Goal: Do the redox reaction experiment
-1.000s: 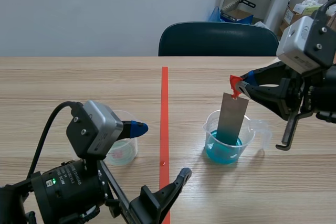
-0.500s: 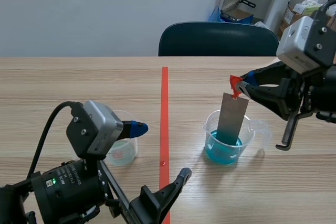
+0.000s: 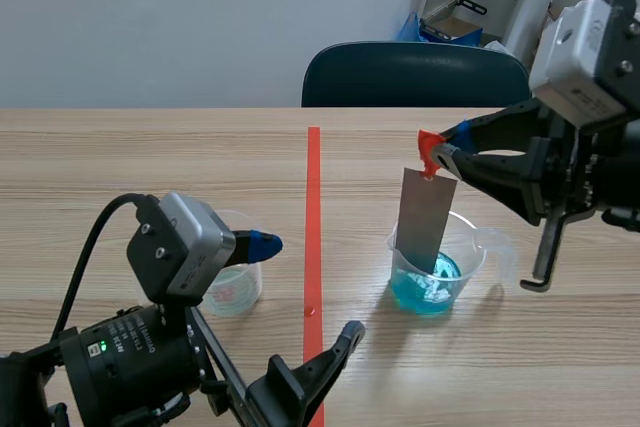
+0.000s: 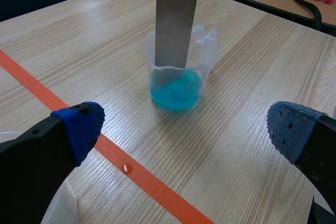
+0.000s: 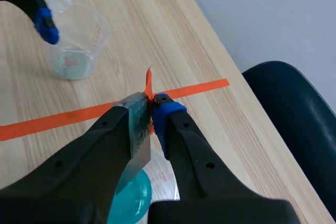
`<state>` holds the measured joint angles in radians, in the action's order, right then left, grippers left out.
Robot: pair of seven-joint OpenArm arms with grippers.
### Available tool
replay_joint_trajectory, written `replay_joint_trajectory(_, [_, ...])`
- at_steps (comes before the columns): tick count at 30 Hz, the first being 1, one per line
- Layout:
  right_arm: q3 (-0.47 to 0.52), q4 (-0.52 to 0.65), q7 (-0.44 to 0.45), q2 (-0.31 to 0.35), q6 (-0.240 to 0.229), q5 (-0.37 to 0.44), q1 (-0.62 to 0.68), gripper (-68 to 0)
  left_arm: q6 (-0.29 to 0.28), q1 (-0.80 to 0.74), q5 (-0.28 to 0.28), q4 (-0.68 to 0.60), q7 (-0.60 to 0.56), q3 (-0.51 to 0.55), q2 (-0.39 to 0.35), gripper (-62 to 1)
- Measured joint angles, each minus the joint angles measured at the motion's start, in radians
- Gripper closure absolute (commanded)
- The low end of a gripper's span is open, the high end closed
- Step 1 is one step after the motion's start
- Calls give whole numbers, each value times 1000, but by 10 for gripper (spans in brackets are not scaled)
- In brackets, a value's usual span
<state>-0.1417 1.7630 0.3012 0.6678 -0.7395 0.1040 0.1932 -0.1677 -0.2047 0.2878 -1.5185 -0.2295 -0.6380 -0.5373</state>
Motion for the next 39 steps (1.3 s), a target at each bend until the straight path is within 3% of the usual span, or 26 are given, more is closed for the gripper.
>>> replay_joint_trajectory(5, [12, 61, -12, 34, 0, 32, 46, -8, 0, 0, 0, 0, 0, 0, 0, -623])
replay_joint_trajectory(14, [130, 167, -24, 85, 0, 115, 122, -8, 0, 0, 0, 0, 1, 0, 0, -623])
replay_joint_trajectory(22, [246, 249, -79, 87, 0, 180, 184, -8, 0, 0, 0, 0, 0, 0, 0, -623])
replay_joint_trajectory(28, [267, 295, -135, 87, 0, 240, 187, -8, 0, 0, 0, 0, 0, 0, 0, -623])
replay_joint_trajectory(39, [314, 317, -164, 86, 0, 250, 187, -8, 0, 0, 0, 0, 1, 0, 0, -623])
